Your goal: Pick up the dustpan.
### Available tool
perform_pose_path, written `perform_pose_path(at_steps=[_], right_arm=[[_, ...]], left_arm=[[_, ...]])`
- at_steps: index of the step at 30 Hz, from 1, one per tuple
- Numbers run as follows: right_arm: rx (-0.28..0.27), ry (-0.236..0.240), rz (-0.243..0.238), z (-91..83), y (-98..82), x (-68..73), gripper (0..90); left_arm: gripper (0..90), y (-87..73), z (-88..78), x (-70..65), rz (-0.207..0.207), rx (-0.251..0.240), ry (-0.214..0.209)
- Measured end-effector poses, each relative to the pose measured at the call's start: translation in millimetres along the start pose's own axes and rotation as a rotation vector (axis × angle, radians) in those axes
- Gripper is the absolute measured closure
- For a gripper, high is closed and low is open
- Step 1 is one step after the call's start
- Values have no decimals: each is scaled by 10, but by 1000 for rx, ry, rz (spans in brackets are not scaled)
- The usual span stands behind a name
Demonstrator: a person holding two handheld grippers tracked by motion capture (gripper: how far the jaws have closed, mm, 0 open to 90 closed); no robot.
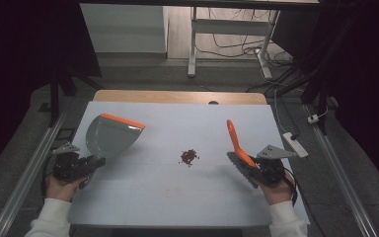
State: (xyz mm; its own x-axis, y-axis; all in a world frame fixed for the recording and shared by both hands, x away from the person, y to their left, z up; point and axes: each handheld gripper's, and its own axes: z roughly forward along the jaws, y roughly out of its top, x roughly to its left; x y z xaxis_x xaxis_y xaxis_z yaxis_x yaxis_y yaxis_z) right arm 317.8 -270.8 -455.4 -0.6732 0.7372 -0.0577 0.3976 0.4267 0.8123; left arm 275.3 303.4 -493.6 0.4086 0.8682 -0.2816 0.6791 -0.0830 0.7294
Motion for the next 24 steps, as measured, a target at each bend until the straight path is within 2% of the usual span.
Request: perform_pose_path(at_steps=[10, 16, 20, 24], right_arm=[[7, -5, -8, 4, -16, 4, 699], [6, -5, -9, 5, -11, 16, 698], [-4, -6, -18, -2, -2, 28, 699], [-4, -2, -25, 15, 12, 52, 699]], left_arm=[[617, 28, -50, -86, 61, -28, -36], [617, 47, -101, -161, 114, -42, -88], [617, 64, -107, -220, 156, -39, -114], [617, 65, -82, -276, 194, -13, -128]])
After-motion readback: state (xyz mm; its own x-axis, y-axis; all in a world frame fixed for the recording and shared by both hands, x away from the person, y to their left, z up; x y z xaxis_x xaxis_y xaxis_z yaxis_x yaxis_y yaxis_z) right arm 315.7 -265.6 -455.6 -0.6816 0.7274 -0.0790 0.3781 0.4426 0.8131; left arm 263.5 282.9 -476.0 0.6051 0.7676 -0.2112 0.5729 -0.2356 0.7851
